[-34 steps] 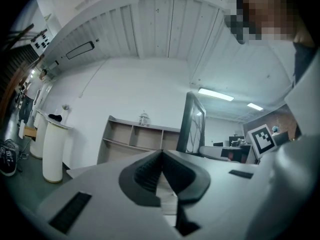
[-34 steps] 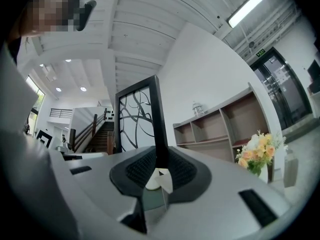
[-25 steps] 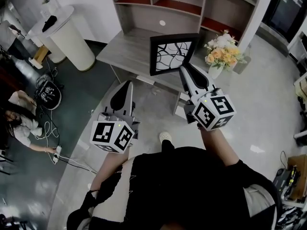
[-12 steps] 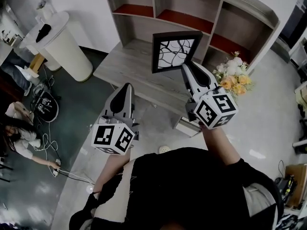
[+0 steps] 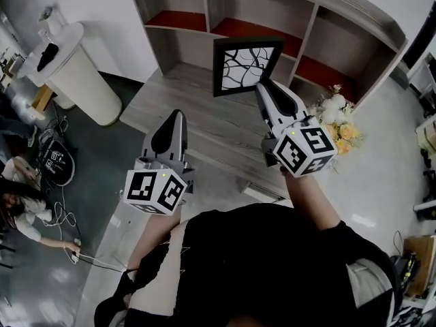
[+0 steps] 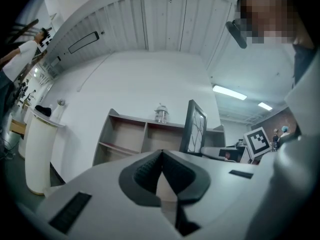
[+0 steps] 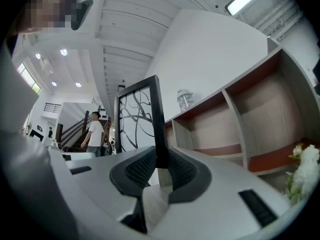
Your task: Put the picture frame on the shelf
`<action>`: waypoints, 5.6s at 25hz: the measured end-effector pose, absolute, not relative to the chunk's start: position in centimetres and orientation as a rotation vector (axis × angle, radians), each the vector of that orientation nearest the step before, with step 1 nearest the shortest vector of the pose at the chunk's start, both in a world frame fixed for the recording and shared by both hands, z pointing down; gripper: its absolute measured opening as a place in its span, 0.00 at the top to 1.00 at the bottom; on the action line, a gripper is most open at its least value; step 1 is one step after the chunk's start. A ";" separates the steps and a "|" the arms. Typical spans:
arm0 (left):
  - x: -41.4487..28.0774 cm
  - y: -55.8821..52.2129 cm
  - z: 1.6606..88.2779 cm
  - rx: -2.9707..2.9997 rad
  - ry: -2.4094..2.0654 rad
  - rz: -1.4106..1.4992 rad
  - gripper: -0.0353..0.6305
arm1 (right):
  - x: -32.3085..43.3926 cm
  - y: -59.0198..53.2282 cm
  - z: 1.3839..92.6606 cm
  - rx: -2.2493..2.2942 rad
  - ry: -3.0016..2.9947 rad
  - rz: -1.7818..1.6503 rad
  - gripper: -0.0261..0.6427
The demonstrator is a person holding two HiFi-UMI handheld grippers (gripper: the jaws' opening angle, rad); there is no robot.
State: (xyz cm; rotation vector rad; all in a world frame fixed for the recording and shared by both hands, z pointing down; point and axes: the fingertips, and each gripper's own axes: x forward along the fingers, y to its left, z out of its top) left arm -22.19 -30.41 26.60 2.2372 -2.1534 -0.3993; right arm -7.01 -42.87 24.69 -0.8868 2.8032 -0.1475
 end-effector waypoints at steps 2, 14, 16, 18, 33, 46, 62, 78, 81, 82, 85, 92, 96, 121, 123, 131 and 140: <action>-22.4 -30.8 26.6 2.259 -2.148 -0.391 0.93 | -7.0 -43.2 25.0 -0.908 2.794 -0.153 0.85; -24.5 -35.2 27.6 2.414 -1.971 -0.413 0.93 | -7.0 -45.6 27.4 -1.135 2.714 -0.187 0.85; -24.9 -36.3 28.0 2.447 -1.918 -0.413 0.93 | -7.0 -45.9 27.8 -1.185 2.689 -0.177 0.85; -25.1 -37.5 28.3 2.497 -1.854 -0.404 0.93 | -6.8 -46.2 28.1 -1.240 2.652 -0.176 0.85; -27.5 -49.9 27.2 2.721 -1.357 -0.364 0.93 | -8.0 -53.9 30.7 -1.715 2.516 -0.385 0.85; -30.6 -52.7 28.4 2.759 -1.156 -0.386 0.93 | -9.5 -58.1 32.3 -1.988 2.543 -0.461 0.85; -31.4 -53.4 28.2 2.734 -1.123 -0.476 0.93 | -8.7 -60.1 33.5 -2.082 2.580 -0.713 0.85; -33.3 -51.5 28.9 2.721 -1.142 -0.468 0.93 | -8.6 -59.9 34.8 -1.910 2.392 -1.194 0.85; -34.1 -51.5 29.0 2.707 -1.162 -0.473 0.93 | -8.2 -60.1 34.7 -1.893 2.371 -1.242 0.85; -34.3 -51.5 29.0 2.706 -1.166 -0.476 0.93 | -8.2 -60.1 34.7 -1.890 2.371 -1.254 0.85; -34.8 -51.2 28.8 2.712 -1.175 -0.482 0.93 | -8.3 -60.1 34.9 -1.875 2.384 -1.293 0.84; -33.8 -51.5 27.6 2.717 -1.184 -0.491 0.93 | -7.0 -60.5 34.1 -1.905 2.403 -1.330 0.84; -33.6 -51.4 27.6 2.722 -1.173 -0.493 0.93 | -7.1 -60.4 34.1 -1.899 2.391 -1.335 0.84; -34.6 -50.8 27.9 2.702 -1.201 -0.499 0.93 | -6.8 -60.9 32.0 -1.916 2.307 -1.257 0.87; -34.7 -50.6 27.8 2.701 -1.212 -0.500 0.93 | -6.9 -60.9 31.9 -1.909 2.309 -1.257 0.87; -34.9 -49.9 27.9 2.681 -1.265 -0.486 0.93 | -7.3 -61.1 31.8 -1.864 2.332 -1.248 0.87; -34.8 -47.2 26.5 2.655 -1.399 -0.474 0.93 | -6.6 -60.8 31.3 -1.651 2.295 -1.180 0.68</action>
